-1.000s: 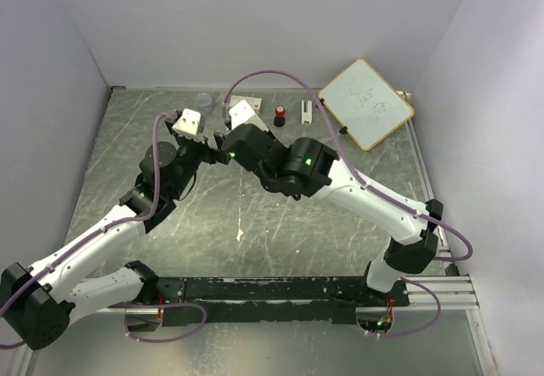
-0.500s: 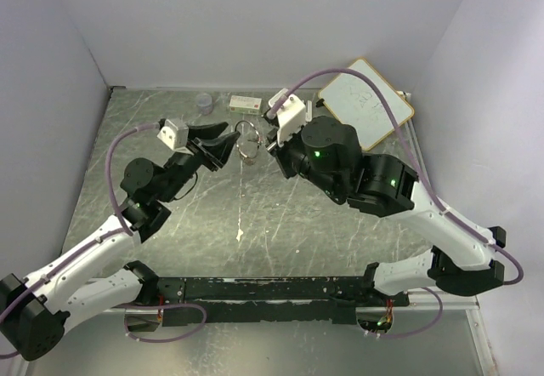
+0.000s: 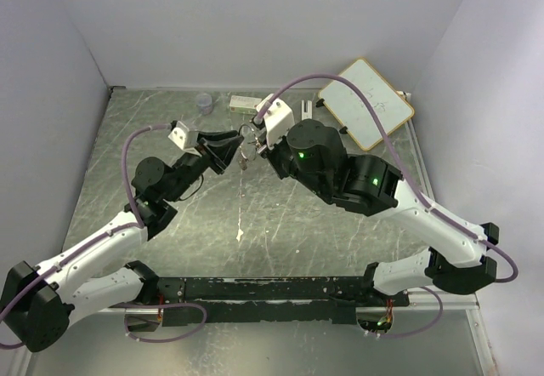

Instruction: Remove the keys from the keyring

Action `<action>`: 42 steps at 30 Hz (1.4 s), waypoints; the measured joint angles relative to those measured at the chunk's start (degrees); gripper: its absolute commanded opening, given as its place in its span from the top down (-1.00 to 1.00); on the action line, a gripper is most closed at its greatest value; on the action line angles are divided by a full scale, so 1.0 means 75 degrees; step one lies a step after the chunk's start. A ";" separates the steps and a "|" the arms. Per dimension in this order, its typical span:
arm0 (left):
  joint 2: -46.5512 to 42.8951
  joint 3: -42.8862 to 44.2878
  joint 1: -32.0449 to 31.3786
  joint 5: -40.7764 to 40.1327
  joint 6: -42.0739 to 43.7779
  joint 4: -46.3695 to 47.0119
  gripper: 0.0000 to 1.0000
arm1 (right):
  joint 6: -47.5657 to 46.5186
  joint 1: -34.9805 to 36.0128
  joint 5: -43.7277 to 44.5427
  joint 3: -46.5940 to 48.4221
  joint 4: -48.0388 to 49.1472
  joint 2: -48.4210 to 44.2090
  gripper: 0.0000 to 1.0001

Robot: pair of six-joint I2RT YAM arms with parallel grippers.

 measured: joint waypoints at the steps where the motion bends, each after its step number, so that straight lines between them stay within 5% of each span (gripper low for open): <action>1: -0.0006 -0.0020 0.0000 0.0035 -0.0003 0.0076 0.21 | 0.0003 0.0000 0.0012 0.0000 0.0000 0.0000 1.00; 5: 0.0020 -0.0125 0.0052 0.0157 -0.0012 0.0315 0.06 | -0.0003 0.0000 0.0035 0.0000 0.0012 0.0000 1.00; 11: 0.0207 -0.0271 0.0102 0.0306 -0.0152 0.0842 0.10 | -0.0017 0.0000 -0.0035 0.0000 0.0015 -0.0003 1.00; 16: 0.0600 -0.0300 0.0131 0.0475 -0.0312 0.1580 0.31 | -0.0073 0.0000 -0.0321 -0.0032 0.0061 -0.0015 1.00; 23: 0.1399 -0.0221 0.0140 0.0933 -0.0542 0.2559 0.86 | -0.0157 -0.0015 -0.0568 -0.0370 0.0184 -0.0061 1.00; 34: 0.1381 -0.0055 0.0189 0.0898 -0.0364 0.2629 0.86 | -0.0163 -0.0015 -0.0498 -0.0924 0.0647 -0.0396 1.00; 39: 0.0933 -0.0055 0.0262 0.0565 -0.0128 0.2535 0.86 | -0.0149 -0.0006 -0.0204 -0.1376 0.1029 -0.0647 0.18; 42: 0.0656 -0.0055 0.0326 0.0370 0.0032 0.2419 0.87 | -0.0119 -0.0006 0.0079 -0.1702 0.1195 -0.0688 -0.13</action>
